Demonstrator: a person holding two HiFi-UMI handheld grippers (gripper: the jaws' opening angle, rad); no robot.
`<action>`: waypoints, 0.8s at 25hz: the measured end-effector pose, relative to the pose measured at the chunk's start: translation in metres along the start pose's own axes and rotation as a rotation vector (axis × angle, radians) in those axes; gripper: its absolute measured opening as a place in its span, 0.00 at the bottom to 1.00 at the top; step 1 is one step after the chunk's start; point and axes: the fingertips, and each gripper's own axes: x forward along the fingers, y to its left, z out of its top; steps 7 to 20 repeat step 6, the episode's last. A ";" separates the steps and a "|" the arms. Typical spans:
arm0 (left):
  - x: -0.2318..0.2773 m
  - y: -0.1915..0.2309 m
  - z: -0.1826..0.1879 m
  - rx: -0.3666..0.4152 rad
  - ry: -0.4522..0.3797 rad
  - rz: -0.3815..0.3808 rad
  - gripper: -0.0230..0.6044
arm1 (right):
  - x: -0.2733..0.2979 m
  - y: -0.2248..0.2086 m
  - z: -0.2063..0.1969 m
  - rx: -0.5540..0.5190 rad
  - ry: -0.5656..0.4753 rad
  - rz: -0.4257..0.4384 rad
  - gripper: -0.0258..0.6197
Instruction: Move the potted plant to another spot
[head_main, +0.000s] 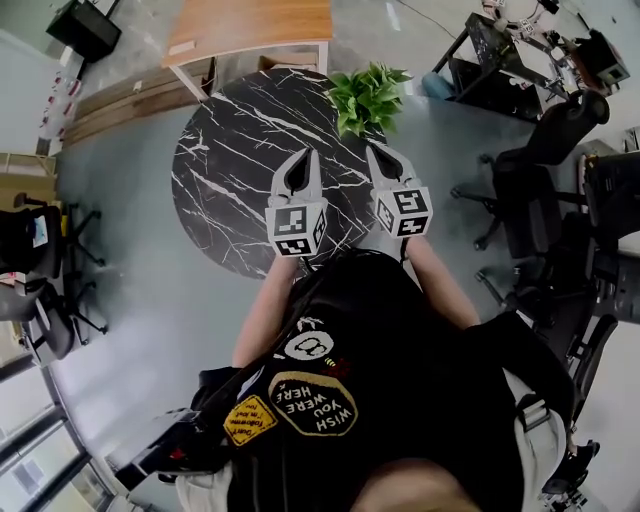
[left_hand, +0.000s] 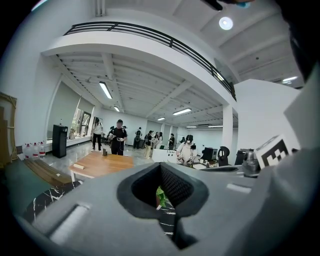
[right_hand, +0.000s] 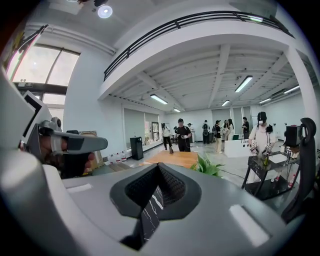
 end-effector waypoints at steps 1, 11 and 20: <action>0.000 0.000 0.001 0.000 -0.002 0.001 0.04 | 0.000 0.000 0.001 -0.001 -0.002 0.001 0.04; 0.000 -0.001 0.001 -0.001 -0.004 0.005 0.04 | -0.001 0.000 0.003 0.001 -0.004 0.004 0.04; 0.000 -0.001 0.001 -0.001 -0.004 0.005 0.04 | -0.001 0.000 0.003 0.001 -0.004 0.004 0.04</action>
